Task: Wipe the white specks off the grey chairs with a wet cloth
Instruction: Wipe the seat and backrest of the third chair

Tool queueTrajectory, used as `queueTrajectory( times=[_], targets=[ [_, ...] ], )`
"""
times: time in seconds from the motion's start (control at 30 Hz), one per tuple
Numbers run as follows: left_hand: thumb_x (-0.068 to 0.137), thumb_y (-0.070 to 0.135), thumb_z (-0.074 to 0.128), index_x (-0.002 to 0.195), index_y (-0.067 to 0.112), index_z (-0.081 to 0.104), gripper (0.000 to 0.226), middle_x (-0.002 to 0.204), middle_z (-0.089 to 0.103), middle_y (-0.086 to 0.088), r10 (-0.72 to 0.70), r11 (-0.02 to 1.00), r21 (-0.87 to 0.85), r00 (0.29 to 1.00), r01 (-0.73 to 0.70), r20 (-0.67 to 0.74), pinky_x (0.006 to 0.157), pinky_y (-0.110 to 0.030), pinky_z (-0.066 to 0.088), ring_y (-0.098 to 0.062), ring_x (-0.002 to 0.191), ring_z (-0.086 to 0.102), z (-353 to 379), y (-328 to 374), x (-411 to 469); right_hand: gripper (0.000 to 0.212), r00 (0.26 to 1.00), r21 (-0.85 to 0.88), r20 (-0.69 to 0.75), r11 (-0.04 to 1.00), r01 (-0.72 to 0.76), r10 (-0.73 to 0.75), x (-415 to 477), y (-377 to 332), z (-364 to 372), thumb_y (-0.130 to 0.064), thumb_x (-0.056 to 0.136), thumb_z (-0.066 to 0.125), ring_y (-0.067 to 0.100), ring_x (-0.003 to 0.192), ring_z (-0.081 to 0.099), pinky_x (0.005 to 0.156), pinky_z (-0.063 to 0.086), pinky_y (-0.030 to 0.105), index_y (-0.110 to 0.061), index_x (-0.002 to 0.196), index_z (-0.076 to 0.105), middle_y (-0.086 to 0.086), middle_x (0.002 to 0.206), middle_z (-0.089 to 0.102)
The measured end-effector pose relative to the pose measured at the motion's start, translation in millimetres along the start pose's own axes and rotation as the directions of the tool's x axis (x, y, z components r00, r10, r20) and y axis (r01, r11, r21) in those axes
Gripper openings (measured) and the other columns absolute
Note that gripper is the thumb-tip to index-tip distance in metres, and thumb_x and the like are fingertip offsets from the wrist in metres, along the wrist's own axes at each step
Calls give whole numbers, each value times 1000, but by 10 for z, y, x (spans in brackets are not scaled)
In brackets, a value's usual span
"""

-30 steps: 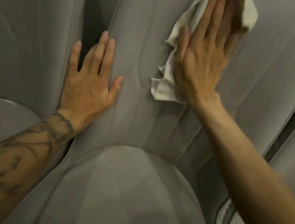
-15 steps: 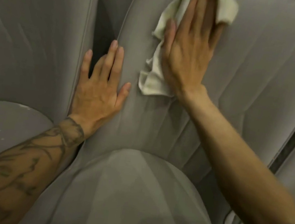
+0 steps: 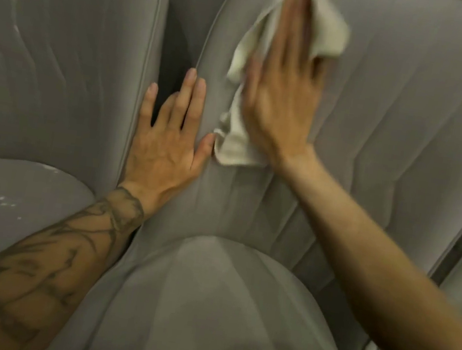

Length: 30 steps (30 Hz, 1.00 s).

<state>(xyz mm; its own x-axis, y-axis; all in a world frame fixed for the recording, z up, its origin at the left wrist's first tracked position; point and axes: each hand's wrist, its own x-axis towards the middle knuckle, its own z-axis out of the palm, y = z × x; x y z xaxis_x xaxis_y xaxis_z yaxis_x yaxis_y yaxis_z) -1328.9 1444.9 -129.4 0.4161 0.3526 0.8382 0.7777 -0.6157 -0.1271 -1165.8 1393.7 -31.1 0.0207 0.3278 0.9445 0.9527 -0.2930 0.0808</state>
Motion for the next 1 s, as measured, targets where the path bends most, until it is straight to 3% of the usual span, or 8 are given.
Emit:
queueTrajectory(
  times=[0.1, 0.17, 0.4, 0.53, 0.6, 0.77, 0.83, 1.0],
  targets=[
    [110, 48, 23, 166, 6, 7, 72, 173, 14, -15, 1, 1000, -6, 1000, -1, 7, 131, -52, 6, -28, 153, 34, 2, -5, 0, 59, 934, 47, 229, 962, 269, -272, -667, -34, -160, -31, 111, 38, 27, 158, 26, 127, 26, 48, -2, 161, 27, 17, 168, 28],
    [109, 47, 24, 166, 6, 6, 72, 174, 13, -15, 0, 1000, -12, 1000, 0, 14, 131, -52, 4, -28, 151, 36, -5, -6, 1, 58, 911, 54, 191, 930, 363, -366, -583, 144, -165, -29, 111, 42, 28, 156, 30, 125, 31, 48, -1, 160, 29, 18, 167, 32],
    [110, 34, 29, 165, 3, 13, 65, 172, 20, -15, -8, 1000, 0, 999, 8, -41, 131, -52, 9, -27, 145, 46, -3, -3, -8, 57, 998, 27, -69, 1000, 7, -5, 273, -115, 111, -35, 109, 36, 24, 154, 34, 127, 18, 38, -5, 158, 38, 13, 165, 39],
    [109, 37, 25, 166, 5, 11, 67, 173, 16, -15, -4, 1000, -8, 1000, 4, 6, 131, -53, 9, -28, 145, 45, -5, 1, -6, 60, 942, 112, 191, 960, 258, -276, -517, -121, -96, -30, 110, 37, 26, 159, 24, 127, 25, 50, -1, 161, 26, 16, 169, 26],
    [107, 38, 29, 166, 6, 7, 71, 174, 14, -14, -11, 1000, -20, 1000, 12, 19, 131, -52, 7, -28, 146, 43, -15, 5, -1, 58, 900, 86, 186, 919, 384, -393, -487, 86, -130, -29, 111, 39, 26, 158, 26, 125, 29, 49, -3, 161, 27, 16, 168, 29],
    [107, 37, 31, 166, 5, 9, 70, 174, 15, -14, -21, 999, -28, 1000, 21, 19, 131, -51, 6, -28, 145, 45, -36, -1, 0, 58, 991, -11, -24, 991, 134, -134, 296, 36, 94, -37, 111, 32, 24, 157, 29, 126, 24, 44, -6, 160, 31, 12, 167, 33],
    [108, 35, 27, 165, 4, 15, 66, 173, 18, -15, -11, 1000, -20, 1000, 11, 10, 131, -52, 8, -29, 144, 46, -36, 5, 3, 59, 997, 60, 11, 995, 81, -82, 76, -192, 102, -36, 110, 33, 22, 158, 27, 127, 22, 45, -7, 161, 29, 11, 169, 30],
    [107, 38, 35, 166, 6, 9, 72, 174, 14, -14, -13, 1000, -27, 999, 14, 37, 131, -52, 7, -28, 147, 43, -33, 1, 5, 57, 912, 121, 149, 922, 368, -383, -430, 22, -79, -30, 111, 39, 23, 158, 28, 125, 29, 48, -6, 161, 29, 12, 168, 31]
  ],
)
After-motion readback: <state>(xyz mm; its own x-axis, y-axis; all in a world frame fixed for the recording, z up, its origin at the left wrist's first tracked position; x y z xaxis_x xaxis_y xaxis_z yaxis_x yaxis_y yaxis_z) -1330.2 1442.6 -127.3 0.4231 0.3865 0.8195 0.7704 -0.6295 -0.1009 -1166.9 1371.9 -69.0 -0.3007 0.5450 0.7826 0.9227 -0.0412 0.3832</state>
